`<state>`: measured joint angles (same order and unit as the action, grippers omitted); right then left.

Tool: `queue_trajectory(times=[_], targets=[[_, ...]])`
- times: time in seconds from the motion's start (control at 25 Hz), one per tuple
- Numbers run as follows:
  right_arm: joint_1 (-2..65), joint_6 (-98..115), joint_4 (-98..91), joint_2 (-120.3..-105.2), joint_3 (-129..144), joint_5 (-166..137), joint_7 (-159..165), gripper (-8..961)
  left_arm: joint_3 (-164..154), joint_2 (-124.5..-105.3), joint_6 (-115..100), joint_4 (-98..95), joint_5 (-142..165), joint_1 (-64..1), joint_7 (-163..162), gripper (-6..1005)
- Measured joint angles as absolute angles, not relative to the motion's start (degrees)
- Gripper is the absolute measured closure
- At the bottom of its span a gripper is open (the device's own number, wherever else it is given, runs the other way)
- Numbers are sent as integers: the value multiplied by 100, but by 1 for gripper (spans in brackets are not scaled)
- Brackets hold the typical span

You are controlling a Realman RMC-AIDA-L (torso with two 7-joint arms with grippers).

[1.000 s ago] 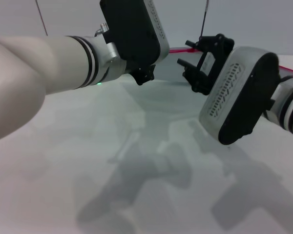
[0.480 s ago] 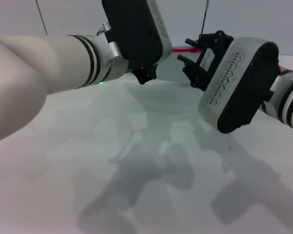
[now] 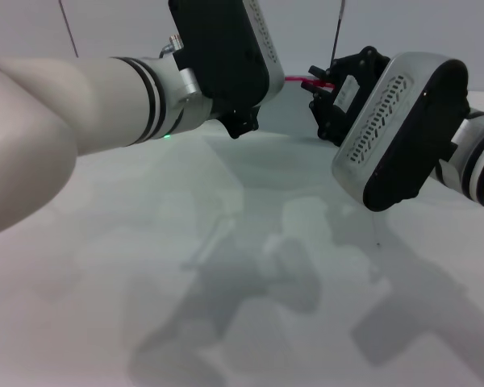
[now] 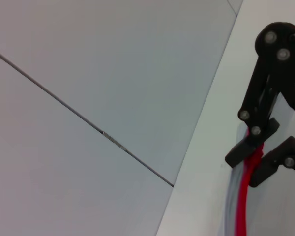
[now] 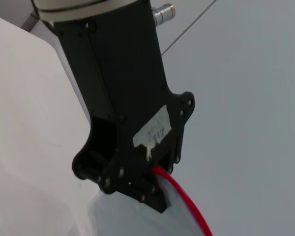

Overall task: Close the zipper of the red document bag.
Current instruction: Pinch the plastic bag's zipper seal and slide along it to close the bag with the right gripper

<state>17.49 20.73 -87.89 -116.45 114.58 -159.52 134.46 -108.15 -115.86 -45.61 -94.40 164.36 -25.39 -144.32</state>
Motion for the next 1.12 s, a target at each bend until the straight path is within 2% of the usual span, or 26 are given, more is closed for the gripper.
queue_trajectory(times=[0.68, 1.12], targets=[[1709, 2070, -8773, -11645, 11278, -15960, 13447, 871, -10768, -11555, -4551, -9512, 16437, -2463, -14432, 843], [1589, 2048, -8514, -11654, 10654, -15961, 13447, 874, -10421, -11549, -4493, -9823, 16451, -2162, -14362, 834]])
